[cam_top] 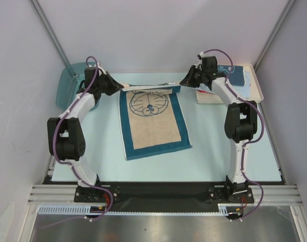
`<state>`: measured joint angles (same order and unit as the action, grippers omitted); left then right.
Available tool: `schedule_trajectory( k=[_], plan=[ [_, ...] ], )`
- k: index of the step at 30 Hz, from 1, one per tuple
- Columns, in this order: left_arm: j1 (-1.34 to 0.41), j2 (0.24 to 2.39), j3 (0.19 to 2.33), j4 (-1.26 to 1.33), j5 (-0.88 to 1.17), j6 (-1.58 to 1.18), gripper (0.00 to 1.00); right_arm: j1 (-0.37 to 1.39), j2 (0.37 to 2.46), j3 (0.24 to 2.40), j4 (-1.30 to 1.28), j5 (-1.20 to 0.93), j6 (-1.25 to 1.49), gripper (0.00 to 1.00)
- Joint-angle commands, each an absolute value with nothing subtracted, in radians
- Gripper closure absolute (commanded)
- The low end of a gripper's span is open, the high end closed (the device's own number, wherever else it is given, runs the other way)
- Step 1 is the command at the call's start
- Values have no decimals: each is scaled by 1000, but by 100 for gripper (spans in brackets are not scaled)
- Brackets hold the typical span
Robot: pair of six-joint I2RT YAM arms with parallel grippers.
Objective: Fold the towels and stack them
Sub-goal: Fold the towel
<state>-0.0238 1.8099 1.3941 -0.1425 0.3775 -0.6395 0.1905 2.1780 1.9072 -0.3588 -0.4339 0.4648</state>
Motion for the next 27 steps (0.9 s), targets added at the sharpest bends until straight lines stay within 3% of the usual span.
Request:
schedule_trajectory(
  k=[1,17,27],
  plan=[
    [-18,1692,1344,-120,336,-644,100,167,2065,1867,-377,-407,486,100],
    [-92,1511,974,-63,299,-672,100,204,1870,1399,-299,-384,514,100],
    [-95,1422,881,-86,295,-658,100,247,1810,1270,-264,-345,529,100]
  ],
)
